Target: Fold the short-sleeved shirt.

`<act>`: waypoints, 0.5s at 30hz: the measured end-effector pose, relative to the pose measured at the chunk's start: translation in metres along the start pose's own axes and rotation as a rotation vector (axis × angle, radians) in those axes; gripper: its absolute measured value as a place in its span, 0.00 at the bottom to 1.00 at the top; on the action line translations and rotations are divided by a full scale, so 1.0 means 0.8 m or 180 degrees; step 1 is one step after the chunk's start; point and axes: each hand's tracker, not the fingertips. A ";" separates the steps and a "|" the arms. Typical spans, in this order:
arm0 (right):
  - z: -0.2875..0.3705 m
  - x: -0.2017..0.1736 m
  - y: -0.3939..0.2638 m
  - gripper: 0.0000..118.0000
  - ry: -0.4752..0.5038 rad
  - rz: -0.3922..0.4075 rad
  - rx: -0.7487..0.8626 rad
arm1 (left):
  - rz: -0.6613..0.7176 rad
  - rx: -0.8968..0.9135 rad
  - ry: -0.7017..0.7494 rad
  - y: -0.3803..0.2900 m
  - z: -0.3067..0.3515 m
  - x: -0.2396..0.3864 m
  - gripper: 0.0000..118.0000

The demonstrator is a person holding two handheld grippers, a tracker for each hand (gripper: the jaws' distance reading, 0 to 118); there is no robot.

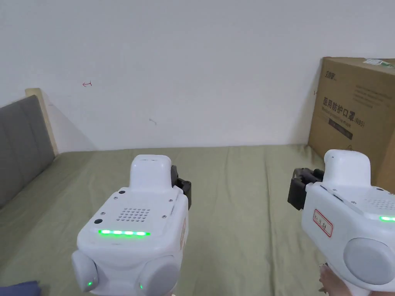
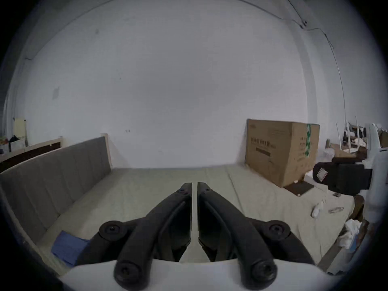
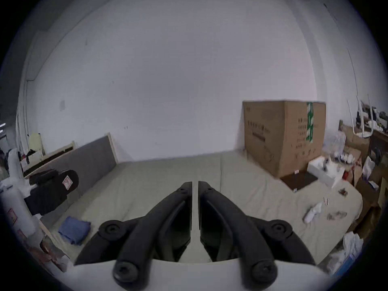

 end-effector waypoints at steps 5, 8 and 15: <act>0.005 -0.018 0.005 0.14 -0.0102 0.0178 0.0275 | 0.0040 0.0177 0.0169 0.009 0.013 -0.014 0.21; 0.003 -0.020 0.004 0.94 -0.0081 0.0094 0.0310 | 0.0076 0.0183 0.0220 0.011 0.016 -0.022 0.93; 0.001 -0.023 -0.002 1.00 -0.0183 0.0152 0.0333 | 0.0075 0.0150 0.0255 0.011 0.012 -0.030 1.00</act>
